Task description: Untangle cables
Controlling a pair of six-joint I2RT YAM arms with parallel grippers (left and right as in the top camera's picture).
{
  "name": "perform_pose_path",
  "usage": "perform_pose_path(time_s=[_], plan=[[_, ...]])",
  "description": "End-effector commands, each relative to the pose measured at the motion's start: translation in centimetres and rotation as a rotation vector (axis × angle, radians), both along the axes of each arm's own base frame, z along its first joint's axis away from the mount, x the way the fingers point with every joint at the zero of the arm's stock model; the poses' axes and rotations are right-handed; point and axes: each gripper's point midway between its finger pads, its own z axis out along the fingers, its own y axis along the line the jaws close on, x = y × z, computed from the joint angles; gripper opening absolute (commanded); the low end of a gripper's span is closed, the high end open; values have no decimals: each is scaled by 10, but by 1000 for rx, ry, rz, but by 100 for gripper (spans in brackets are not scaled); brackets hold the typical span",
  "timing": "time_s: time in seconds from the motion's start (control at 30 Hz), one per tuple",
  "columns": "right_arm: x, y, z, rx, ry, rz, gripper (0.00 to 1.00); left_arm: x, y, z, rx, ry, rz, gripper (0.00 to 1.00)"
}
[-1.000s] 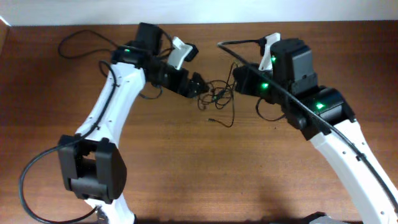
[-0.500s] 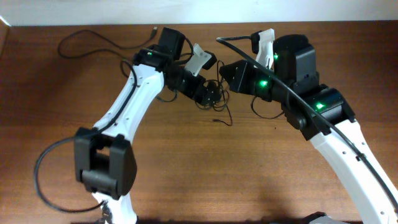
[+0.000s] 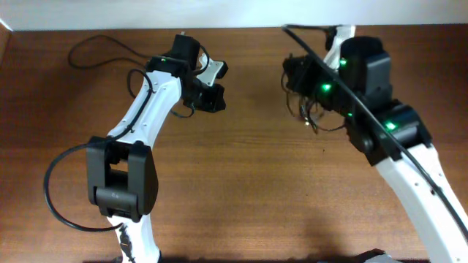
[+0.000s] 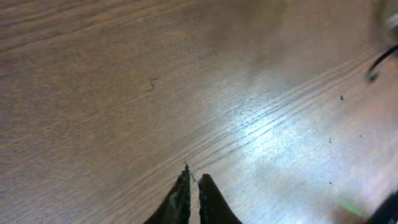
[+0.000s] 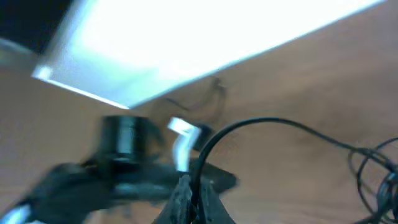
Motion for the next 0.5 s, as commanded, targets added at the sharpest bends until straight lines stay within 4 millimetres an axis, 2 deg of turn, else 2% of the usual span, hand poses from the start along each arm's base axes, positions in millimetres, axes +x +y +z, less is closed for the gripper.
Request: perform_pose_path(time_s=[0.0, 0.07, 0.1, 0.17, 0.2, 0.27, 0.3, 0.4, 0.47], plan=[[-28, -3, 58, 77, -139, 38, 4, -1, 1, 0, 10, 9, 22, 4], [-37, -6, 68, 85, -162, 40, 4, -1, 0, 0, 1, 12, 19, 5], [-38, -6, 67, 84, -157, 41, 4, -3, -5, 3, -28, 18, 11, 11], [-38, -6, 49, 60, -90, 39, 4, -11, -25, 16, -164, 17, -77, 26], [-35, -5, 36, 45, -48, 38, 4, -18, -40, 30, -271, -16, -185, 44], [-29, -2, 19, 27, 6, 38, 4, -23, -49, 40, -347, -31, -236, 74], [-25, -1, 9, 17, 33, 38, 4, -23, -50, 41, -355, -30, -238, 78], [-15, 3, -10, 0, 79, 36, 4, -21, -47, 41, -356, -34, -230, 79], [-9, 5, -21, -9, 106, 36, 4, -23, -47, 54, -455, -27, -239, 80]])
